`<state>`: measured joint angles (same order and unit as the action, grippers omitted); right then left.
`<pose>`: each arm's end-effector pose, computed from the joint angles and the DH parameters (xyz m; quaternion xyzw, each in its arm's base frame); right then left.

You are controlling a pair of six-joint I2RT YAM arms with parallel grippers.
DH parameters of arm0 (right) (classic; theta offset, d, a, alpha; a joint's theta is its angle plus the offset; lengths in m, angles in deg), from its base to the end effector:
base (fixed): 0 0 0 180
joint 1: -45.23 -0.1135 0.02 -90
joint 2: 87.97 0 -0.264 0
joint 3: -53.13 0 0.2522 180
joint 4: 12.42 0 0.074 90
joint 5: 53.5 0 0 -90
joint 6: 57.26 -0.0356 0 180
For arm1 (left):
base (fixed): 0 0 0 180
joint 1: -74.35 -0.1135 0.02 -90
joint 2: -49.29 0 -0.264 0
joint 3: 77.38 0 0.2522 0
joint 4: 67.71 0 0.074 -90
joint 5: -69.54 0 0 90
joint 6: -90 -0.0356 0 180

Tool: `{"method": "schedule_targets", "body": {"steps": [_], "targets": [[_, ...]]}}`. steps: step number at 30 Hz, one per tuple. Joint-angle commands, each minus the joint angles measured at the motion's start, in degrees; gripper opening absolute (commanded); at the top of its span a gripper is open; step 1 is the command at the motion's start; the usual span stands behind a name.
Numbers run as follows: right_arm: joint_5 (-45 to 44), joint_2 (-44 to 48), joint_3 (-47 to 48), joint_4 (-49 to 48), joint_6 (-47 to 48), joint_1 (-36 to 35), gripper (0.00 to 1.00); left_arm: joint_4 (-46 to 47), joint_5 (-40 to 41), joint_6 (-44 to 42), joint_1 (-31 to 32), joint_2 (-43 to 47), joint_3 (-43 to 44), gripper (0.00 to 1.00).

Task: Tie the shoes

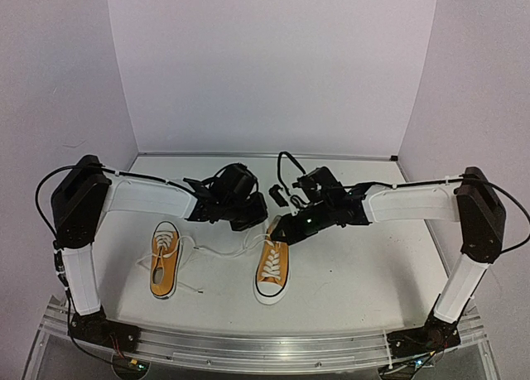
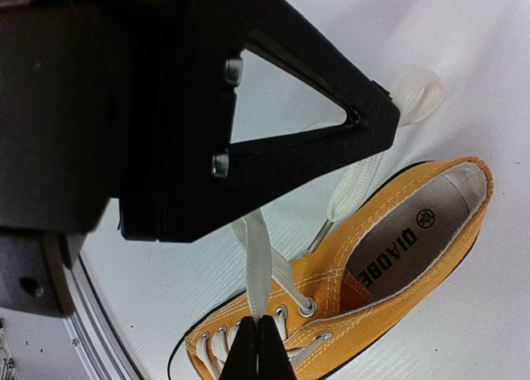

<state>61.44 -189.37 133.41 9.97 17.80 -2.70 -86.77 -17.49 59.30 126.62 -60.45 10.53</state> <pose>0.2465 0.2955 0.2082 -0.3364 0.8360 0.3703 0.2253 0.2622 -0.3359 0.1965 -0.0665 0.9069 -0.3303 0.2531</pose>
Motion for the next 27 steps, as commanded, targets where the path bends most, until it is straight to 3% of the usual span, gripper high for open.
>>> {"method": "schedule_targets", "body": {"steps": [1,22,27], "targets": [[0.05,3.26,-0.22,-1.68,1.12,-0.34,0.00,2.81,-4.93,1.59,0.63,0.06,1.69,0.00],[-2.00,3.69,-0.94,-1.64,1.15,-0.40,0.00,9.09,-14.31,5.82,1.52,7.17,-10.47,0.00],[-3.64,4.35,-1.85,-1.23,-1.04,-0.40,0.15,10.17,-15.93,6.32,1.66,7.01,-10.91,0.00]]}}
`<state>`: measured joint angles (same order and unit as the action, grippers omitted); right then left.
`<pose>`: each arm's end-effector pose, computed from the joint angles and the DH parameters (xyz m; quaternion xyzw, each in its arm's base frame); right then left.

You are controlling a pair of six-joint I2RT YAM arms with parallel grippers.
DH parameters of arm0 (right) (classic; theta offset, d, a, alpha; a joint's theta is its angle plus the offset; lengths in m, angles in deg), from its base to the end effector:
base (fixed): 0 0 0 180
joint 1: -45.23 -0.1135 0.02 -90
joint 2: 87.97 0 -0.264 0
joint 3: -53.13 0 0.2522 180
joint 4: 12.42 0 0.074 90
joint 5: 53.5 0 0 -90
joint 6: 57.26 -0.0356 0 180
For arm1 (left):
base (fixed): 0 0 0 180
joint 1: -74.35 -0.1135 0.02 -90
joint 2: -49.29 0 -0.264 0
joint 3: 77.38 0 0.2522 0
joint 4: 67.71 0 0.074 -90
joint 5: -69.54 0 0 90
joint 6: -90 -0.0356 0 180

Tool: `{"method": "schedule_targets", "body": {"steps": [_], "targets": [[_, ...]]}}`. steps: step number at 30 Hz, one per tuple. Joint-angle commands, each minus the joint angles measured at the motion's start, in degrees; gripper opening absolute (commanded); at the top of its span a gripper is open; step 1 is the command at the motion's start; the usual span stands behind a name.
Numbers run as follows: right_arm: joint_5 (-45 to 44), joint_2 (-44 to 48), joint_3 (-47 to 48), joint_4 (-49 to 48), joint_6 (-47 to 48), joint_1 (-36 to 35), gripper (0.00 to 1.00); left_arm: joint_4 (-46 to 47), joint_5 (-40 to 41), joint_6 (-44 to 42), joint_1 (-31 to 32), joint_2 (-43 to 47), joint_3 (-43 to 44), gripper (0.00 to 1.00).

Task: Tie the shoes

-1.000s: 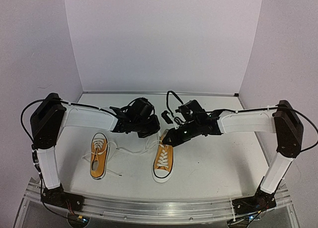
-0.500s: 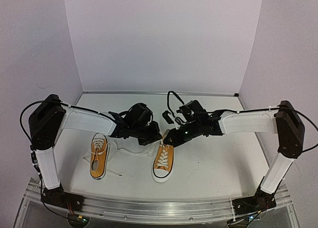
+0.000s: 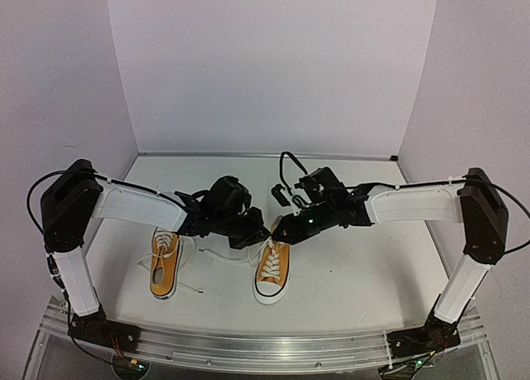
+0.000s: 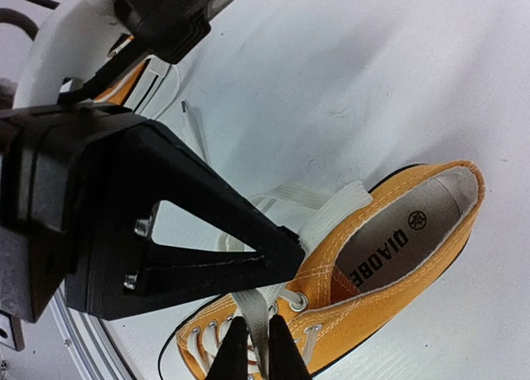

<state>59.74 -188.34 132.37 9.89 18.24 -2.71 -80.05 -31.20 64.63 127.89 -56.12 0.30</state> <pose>0.2443 0.2917 0.2089 -0.3351 0.8388 0.3589 0.2352 0.2305 -0.3231 0.1805 -0.0479 0.9022 -0.4041 0.1431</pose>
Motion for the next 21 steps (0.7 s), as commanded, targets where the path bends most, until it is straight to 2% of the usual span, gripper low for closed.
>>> {"method": "schedule_targets", "body": {"steps": [1,3,5,7,13,21], "targets": [[-2.58,3.80,-1.23,-0.93,-2.12,-0.40,0.21,3.57,-2.43,1.11,0.46,2.67,-0.74,0.00],[-3.92,5.27,-2.48,-0.59,-3.55,-0.38,0.34,3.60,-2.50,1.16,0.59,2.74,-0.88,0.00],[-4.80,7.46,-4.19,-0.56,-5.22,-0.37,0.40,3.63,-2.37,1.33,0.68,2.83,-1.19,0.00],[-4.94,10.22,-6.38,-0.87,-7.25,-0.40,0.40,3.65,-2.23,1.33,0.72,2.88,-1.31,0.00],[-2.44,16.12,-13.13,-4.63,-13.68,-1.07,0.29,4.51,-2.37,1.63,0.96,2.09,-1.24,0.00],[-4.26,9.38,-12.34,-7.04,-16.19,-5.35,0.32,5.39,-2.67,1.95,1.05,1.79,-1.45,0.00]]}}
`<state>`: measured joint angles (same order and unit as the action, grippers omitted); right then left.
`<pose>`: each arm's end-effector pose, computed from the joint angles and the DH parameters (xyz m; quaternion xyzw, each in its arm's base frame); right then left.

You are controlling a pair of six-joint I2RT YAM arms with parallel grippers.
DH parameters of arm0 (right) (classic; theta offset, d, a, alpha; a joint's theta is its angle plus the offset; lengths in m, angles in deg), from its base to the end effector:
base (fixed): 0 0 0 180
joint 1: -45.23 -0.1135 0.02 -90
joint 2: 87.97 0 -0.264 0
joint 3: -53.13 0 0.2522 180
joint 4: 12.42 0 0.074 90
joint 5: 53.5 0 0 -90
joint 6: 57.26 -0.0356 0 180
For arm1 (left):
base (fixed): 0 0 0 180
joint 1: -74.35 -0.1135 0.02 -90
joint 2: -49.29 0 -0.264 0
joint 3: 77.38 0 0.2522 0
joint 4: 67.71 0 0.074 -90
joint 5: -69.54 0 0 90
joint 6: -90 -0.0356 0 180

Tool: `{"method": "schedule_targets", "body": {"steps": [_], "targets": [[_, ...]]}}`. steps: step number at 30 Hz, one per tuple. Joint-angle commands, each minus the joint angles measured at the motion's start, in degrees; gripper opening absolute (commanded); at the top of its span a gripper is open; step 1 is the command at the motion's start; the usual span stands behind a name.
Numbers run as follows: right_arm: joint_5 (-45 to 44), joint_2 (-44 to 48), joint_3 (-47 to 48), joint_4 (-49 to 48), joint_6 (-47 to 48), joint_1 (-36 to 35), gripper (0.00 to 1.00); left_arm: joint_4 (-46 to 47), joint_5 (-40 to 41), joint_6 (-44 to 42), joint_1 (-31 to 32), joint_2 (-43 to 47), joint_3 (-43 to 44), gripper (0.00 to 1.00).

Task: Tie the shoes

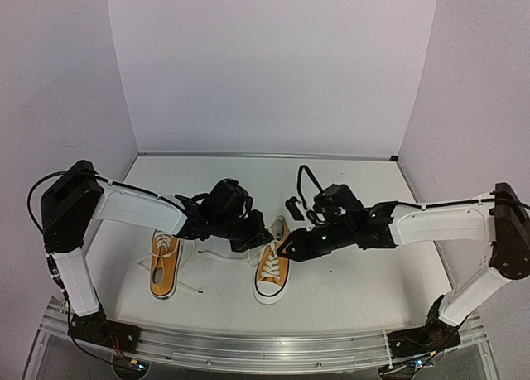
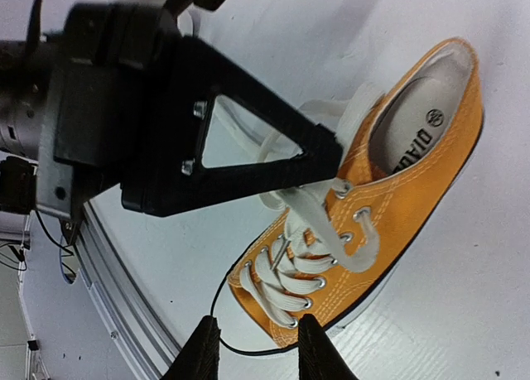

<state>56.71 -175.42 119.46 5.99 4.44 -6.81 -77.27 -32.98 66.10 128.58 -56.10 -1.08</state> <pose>0.1910 0.2649 0.2180 -0.2564 0.8561 0.3920 0.2183 0.2249 -0.3253 0.1775 -0.0456 0.8960 -0.4225 0.1290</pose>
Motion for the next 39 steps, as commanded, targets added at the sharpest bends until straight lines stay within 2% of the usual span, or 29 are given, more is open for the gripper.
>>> {"method": "schedule_targets", "body": {"steps": [1,13,20,23,25,27,29,30,36,39], "targets": [[-1.36,-4.48,0.96,-3.54,-2.51,-1.35,0.33,2.64,-0.82,0.48,0.35,1.89,-0.21,0.00],[-1.89,-12.36,6.76,-4.10,-1.67,-1.49,0.32,3.62,-0.54,0.86,0.53,2.64,-1.33,0.00],[-1.13,-13.77,8.07,-5.59,-1.66,-1.49,0.32,3.90,-0.61,0.70,0.53,2.80,-1.48,0.00],[-1.96,-14.36,8.33,-5.47,-1.79,-1.49,0.26,4.27,-0.74,0.78,0.53,2.94,-1.69,0.00],[-2.58,-14.66,8.42,-5.45,-2.07,-1.49,0.16,4.35,-0.74,0.69,0.55,3.14,-1.84,0.00],[-2.79,-14.48,8.19,-5.43,-2.40,-1.44,0.03,3.97,-0.51,0.04,0.61,3.37,-1.75,0.00],[-2.87,-13.35,7.39,-5.40,-2.85,-1.48,0.00,2.45,-0.03,-0.97,0.59,3.93,-1.50,0.01],[-3.06,-12.45,6.82,-5.39,-3.04,-1.49,0.00,1.50,0.47,-1.58,0.56,4.30,-1.44,0.03],[-4.84,-5.24,1.88,-4.72,-4.08,-1.49,0.00,-6.18,4.51,-7.53,-1.45,8.65,-1.82,0.35],[-5.50,-2.87,0.34,-3.72,-4.22,-1.48,0.00,-14.37,10.38,-12.83,-2.04,12.94,-1.26,0.60]]}}
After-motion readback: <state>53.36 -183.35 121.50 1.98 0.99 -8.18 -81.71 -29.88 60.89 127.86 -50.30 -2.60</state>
